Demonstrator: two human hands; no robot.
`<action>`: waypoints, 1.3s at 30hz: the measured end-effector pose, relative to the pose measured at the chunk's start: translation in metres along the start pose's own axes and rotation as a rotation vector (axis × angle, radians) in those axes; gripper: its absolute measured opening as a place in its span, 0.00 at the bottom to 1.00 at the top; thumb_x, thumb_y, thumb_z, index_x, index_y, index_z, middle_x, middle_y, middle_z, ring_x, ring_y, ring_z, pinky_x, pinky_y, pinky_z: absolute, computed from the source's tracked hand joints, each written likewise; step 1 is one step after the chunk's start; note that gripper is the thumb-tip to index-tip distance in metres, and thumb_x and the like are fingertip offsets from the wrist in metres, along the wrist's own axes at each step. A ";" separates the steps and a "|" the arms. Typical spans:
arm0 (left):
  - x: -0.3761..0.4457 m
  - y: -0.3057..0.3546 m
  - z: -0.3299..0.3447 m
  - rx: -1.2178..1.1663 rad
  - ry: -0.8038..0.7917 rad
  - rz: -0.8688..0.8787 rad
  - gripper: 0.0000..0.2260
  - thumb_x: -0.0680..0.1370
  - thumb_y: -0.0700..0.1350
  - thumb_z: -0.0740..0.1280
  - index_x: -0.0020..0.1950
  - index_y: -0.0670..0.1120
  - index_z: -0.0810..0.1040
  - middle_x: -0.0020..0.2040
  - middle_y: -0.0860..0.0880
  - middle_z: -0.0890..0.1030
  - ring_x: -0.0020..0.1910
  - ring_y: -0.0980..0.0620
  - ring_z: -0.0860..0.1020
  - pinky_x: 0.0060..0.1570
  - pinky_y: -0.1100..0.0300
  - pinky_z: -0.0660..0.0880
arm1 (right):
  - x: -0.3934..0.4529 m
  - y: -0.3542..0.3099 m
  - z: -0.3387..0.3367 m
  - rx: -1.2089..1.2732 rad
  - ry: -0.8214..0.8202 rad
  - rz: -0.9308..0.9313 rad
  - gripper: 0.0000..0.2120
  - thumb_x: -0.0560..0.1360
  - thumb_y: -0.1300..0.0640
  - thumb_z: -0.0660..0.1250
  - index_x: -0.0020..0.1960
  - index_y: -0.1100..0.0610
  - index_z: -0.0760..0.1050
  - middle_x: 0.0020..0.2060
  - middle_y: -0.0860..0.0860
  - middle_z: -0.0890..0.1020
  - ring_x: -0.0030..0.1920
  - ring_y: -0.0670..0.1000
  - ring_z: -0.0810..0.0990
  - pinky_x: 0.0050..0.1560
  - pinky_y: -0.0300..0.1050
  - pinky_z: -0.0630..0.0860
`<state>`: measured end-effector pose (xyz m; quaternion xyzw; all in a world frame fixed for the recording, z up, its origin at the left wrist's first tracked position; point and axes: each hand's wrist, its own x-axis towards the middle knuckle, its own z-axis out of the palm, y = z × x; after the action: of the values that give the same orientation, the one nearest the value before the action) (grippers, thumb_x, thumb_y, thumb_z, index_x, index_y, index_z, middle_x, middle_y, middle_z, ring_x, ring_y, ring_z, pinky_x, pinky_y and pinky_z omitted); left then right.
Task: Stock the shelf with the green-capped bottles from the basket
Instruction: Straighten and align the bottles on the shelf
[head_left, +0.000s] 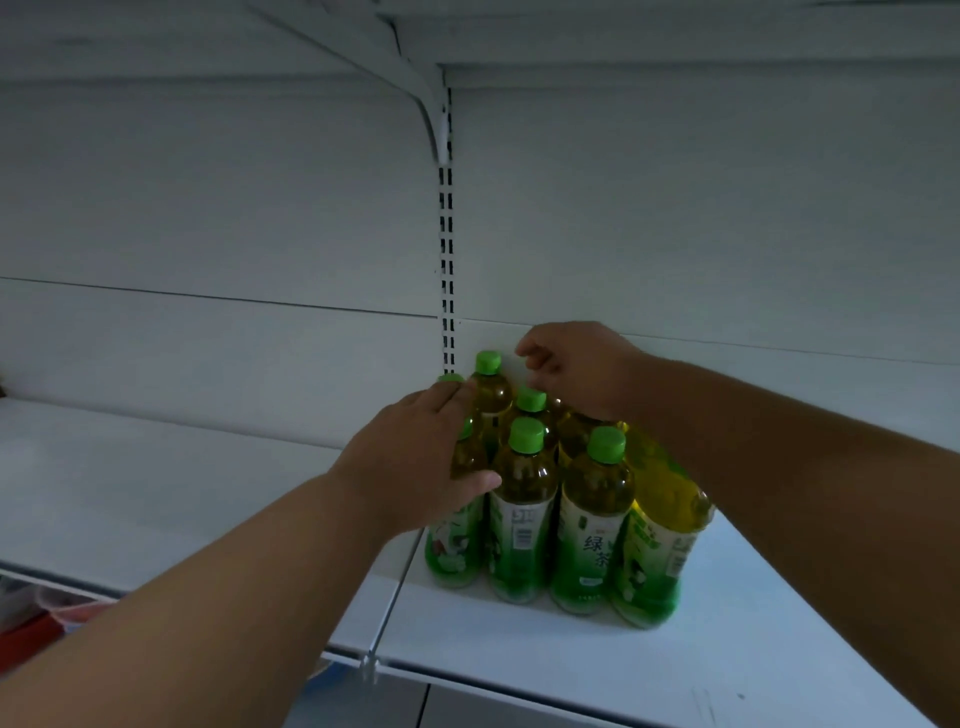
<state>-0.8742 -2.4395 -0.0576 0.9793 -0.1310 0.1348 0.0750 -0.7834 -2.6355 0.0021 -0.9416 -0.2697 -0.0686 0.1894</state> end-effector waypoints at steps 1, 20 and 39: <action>0.006 0.002 -0.004 0.002 -0.030 0.003 0.44 0.75 0.66 0.65 0.82 0.49 0.48 0.81 0.49 0.55 0.77 0.48 0.58 0.73 0.53 0.58 | -0.005 0.004 -0.004 -0.023 -0.005 0.006 0.15 0.77 0.56 0.69 0.64 0.53 0.77 0.54 0.49 0.82 0.55 0.51 0.80 0.60 0.50 0.76; 0.087 -0.009 0.005 -0.240 -0.296 -0.219 0.24 0.81 0.52 0.57 0.75 0.43 0.65 0.74 0.40 0.67 0.73 0.40 0.66 0.69 0.43 0.67 | 0.011 0.015 0.019 -0.148 -0.164 -0.008 0.16 0.75 0.46 0.71 0.60 0.48 0.77 0.50 0.48 0.79 0.53 0.53 0.77 0.53 0.47 0.75; 0.068 0.021 -0.008 -0.027 -0.367 -0.005 0.45 0.68 0.72 0.39 0.82 0.52 0.45 0.82 0.50 0.45 0.80 0.50 0.44 0.78 0.52 0.44 | -0.040 0.044 -0.007 -0.109 0.063 0.106 0.12 0.80 0.56 0.63 0.61 0.53 0.79 0.55 0.51 0.81 0.54 0.52 0.78 0.50 0.42 0.71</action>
<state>-0.8185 -2.4741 -0.0287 0.9867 -0.1420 -0.0480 0.0633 -0.7942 -2.6921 -0.0148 -0.9608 -0.2092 -0.1028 0.1498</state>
